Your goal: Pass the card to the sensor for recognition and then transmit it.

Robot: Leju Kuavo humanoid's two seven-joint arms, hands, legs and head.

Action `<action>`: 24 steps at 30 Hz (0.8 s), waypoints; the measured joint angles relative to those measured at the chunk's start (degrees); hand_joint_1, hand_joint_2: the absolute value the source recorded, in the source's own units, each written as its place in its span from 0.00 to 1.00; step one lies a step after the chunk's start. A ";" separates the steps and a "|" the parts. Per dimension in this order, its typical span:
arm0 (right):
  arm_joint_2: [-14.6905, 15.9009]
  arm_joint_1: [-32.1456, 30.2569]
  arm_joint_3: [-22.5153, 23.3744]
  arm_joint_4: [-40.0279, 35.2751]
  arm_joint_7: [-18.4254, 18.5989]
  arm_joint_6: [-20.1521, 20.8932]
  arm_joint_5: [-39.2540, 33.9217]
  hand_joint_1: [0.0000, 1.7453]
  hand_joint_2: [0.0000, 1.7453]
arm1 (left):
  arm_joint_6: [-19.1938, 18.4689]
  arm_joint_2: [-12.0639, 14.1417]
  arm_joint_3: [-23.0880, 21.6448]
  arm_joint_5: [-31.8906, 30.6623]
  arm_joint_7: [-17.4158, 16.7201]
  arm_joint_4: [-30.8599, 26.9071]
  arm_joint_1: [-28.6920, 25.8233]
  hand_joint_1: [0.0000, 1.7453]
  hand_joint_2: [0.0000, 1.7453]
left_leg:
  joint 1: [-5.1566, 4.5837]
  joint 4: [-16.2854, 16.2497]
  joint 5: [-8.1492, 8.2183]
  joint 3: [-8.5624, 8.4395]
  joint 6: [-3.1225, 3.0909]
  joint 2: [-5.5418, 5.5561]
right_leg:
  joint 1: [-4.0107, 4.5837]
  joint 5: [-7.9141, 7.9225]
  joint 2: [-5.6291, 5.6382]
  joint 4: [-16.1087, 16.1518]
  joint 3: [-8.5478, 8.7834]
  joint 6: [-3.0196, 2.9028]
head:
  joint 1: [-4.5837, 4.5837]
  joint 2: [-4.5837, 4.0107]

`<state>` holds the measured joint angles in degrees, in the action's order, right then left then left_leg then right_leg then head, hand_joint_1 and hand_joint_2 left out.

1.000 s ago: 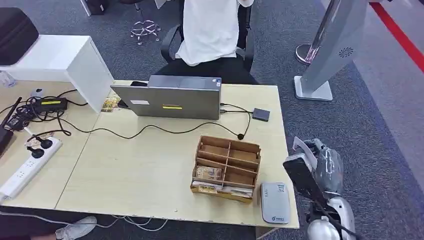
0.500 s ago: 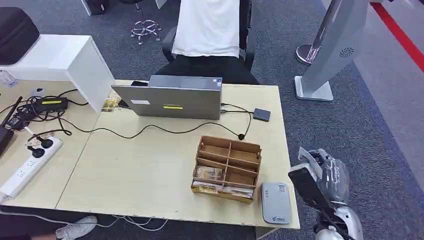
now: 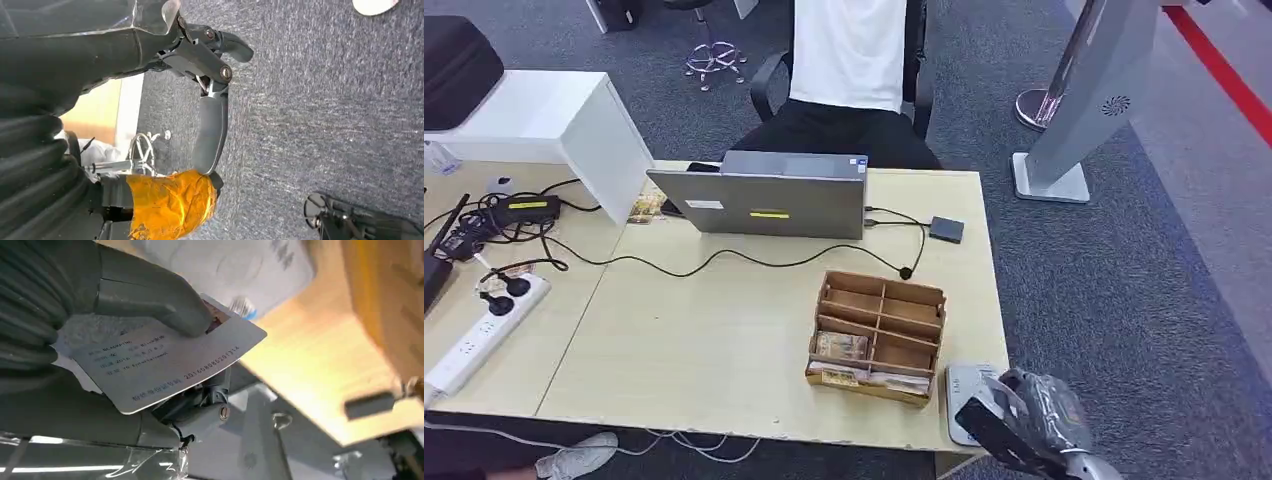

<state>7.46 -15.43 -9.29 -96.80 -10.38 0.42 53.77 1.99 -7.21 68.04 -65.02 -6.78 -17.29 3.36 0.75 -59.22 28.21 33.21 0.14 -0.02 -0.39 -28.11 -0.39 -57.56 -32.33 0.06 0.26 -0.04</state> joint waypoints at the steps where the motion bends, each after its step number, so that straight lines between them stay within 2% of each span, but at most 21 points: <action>1: 0.89 0.10 -1.21 0.63 0.41 -0.02 -0.44 1.00 1.00 | 0.00 0.07 0.00 -0.09 0.02 0.00 0.02 0.00 1.00 | -0.01 0.00 0.00 0.00 0.01 0.00 | 0.00 0.00 0.00 -0.01 0.00 0.00 | -0.02 0.02; 8: 3.62 1.00 -4.43 2.31 0.79 -0.66 -0.98 1.00 1.00 | 0.00 0.26 0.00 -0.15 0.04 0.00 0.06 0.00 1.00 | -0.01 0.00 0.00 -0.01 0.01 -0.01 | 0.00 -0.01 0.02 0.00 0.00 0.00 | -0.02 0.02; 20: 4.78 2.95 -8.58 4.15 1.16 -0.98 -2.18 1.00 1.00 | -0.20 0.33 0.02 -0.79 0.11 0.00 0.06 0.00 1.00 | -0.01 0.00 0.00 -0.05 0.00 -0.01 | 0.00 -0.01 0.02 0.00 0.03 0.01 | 0.00 0.02; 24: 4.78 3.46 -9.42 4.59 2.01 -4.06 -2.07 1.00 1.00 | -0.22 0.35 0.26 -0.83 0.11 0.00 0.06 0.00 1.00 | -0.01 0.00 -0.01 -0.04 0.02 -0.01 | 0.00 -0.01 0.01 0.00 0.03 0.00 | -0.02 0.02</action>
<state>12.24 -11.96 -18.71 -92.21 -8.37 -3.65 51.69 1.77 -6.86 68.30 -65.85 -6.67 -17.29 3.42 0.74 -59.22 28.20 33.17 0.15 -0.03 -0.39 -28.12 -0.37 -57.56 -32.30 0.06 0.24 -0.02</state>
